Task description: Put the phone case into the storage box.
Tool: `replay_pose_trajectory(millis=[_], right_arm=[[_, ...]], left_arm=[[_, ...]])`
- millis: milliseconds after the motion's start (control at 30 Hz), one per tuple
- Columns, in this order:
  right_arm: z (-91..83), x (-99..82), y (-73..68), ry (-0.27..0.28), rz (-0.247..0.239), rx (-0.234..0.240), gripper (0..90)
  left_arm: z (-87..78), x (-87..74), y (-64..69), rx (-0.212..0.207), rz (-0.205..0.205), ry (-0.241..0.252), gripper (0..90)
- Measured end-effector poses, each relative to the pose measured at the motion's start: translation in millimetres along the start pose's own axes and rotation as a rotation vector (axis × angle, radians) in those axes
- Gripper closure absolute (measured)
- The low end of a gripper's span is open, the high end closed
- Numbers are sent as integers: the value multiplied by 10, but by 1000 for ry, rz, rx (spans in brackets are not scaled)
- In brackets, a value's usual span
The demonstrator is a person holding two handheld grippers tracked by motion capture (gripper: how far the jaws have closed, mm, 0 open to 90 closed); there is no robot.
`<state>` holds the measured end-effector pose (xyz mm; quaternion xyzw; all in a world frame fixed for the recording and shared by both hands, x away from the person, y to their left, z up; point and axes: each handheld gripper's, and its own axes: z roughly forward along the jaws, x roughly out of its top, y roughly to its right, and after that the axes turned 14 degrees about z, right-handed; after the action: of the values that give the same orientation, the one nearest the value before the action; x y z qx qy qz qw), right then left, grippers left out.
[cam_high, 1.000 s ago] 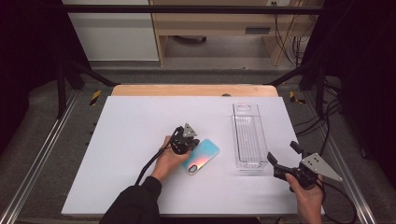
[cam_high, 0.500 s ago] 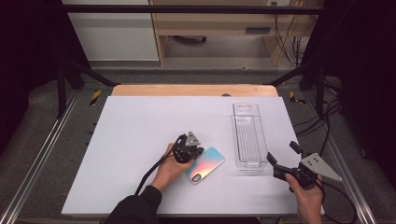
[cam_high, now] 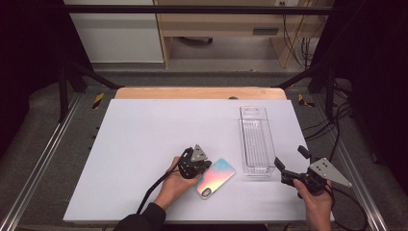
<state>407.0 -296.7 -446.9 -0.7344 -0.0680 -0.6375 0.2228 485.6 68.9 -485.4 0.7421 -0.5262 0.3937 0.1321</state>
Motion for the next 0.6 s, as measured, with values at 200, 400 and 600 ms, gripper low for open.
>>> replay_pose_trajectory(millis=[200,400,600], right_arm=[[-4,-2,13,-2,5,-2,49],[3,-3,8,-8,-5,-2,42],[12,-5,5,-11,-13,2,37]], left_arm=[[-139,61,48,53,-11,22,857],[-335,102,113,112,-39,19,518],[-410,108,230,72,-67,-4,142]])
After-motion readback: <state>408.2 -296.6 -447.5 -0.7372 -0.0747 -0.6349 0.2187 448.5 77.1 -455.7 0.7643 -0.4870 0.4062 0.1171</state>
